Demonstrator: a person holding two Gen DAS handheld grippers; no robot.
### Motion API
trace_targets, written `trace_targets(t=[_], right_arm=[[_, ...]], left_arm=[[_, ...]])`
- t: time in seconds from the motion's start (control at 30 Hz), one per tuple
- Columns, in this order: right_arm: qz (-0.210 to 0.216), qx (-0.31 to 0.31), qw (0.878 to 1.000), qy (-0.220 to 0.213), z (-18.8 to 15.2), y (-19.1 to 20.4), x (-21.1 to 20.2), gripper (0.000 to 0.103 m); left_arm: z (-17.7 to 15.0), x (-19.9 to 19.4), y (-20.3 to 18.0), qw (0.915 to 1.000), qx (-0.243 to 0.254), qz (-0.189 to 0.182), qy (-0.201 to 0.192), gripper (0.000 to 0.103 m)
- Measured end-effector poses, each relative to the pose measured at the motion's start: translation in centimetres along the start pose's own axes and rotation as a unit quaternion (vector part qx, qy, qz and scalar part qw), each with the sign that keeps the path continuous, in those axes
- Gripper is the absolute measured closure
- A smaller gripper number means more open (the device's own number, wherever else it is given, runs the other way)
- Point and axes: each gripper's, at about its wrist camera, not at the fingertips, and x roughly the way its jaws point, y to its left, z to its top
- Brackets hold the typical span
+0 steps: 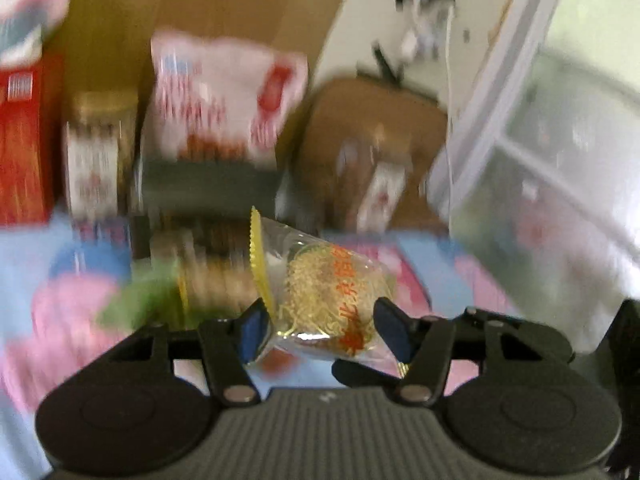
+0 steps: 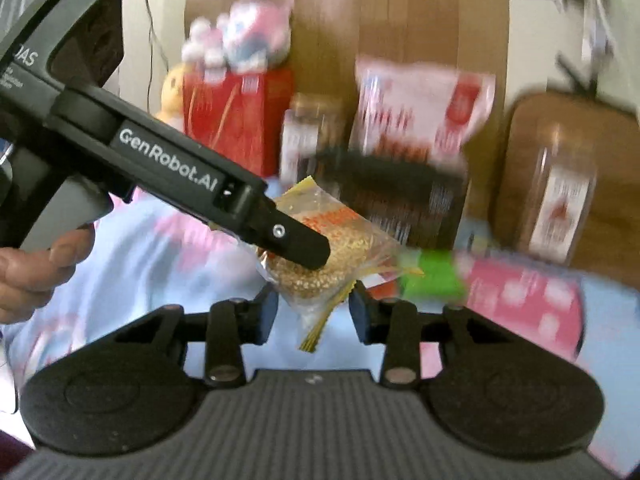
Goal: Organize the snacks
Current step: 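Carry the gold pastry bag in the left gripper into the tin and release, then move the left gripper to the yellow-labelled nut bag and grasp it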
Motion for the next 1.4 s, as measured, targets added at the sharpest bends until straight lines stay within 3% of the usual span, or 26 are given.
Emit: trace_targets(t=[0.07, 0.2, 0.4, 0.6, 0.77, 0.87, 0.93, 1.03, 1.13, 1.27, 1.4], right_arm=[[-0.003, -0.009, 1.000, -0.022, 2.0, -0.9, 1.5, 0.061], [-0.002, 0.003, 1.000, -0.018, 5.2, -2.9, 8.6, 0.061], [0.022, 0.053, 0.998, -0.006, 6.6, -4.9, 15.5, 0.057], [0.012, 0.080, 0.997, -0.004, 6.9, -6.2, 15.9, 0.054], [-0.004, 0.122, 0.992, -0.026, 6.5, -8.0, 11.9, 0.054], [0.008, 0.175, 0.984, -0.032, 4.5, -9.0, 8.2, 0.054], [0.036, 0.208, 0.978, -0.008, 3.0, -9.9, 8.3, 0.056], [0.050, 0.257, 0.965, 0.035, 1.3, -10.2, 10.5, 0.066], [0.055, 0.269, 0.959, 0.071, 0.7, -9.6, 13.8, 0.064], [0.061, 0.246, 0.964, 0.084, 0.5, -7.4, 13.8, 0.067], [0.074, 0.237, 0.965, 0.085, -0.5, -6.3, 9.6, 0.072]], left_arm=[[2.9, 1.2, 1.0, 0.9998, -0.003, 0.013, -0.016, 0.044], [7.4, 5.8, 4.1, 0.9979, -0.025, 0.058, -0.016, 0.044], [9.7, 11.0, 8.7, 0.9919, -0.061, 0.111, 0.007, 0.044], [8.9, 11.5, 9.7, 0.9910, -0.059, 0.120, 0.009, 0.041], [7.5, 5.9, 9.1, 0.9935, -0.057, 0.091, -0.039, 0.040], [5.2, 3.0, 8.7, 0.9900, -0.030, 0.127, -0.054, 0.035], [3.5, 2.6, 9.0, 0.9882, -0.022, 0.146, -0.041, 0.035], [2.0, 4.7, 10.3, 0.9869, -0.045, 0.155, 0.008, 0.032], [0.4, 7.9, 11.6, 0.9829, -0.084, 0.147, 0.072, 0.035], [-1.8, 7.1, 8.9, 0.9827, -0.036, 0.167, 0.072, 0.055], [-4.2, 4.2, 6.4, 0.9878, -0.010, 0.132, 0.082, 0.055]])
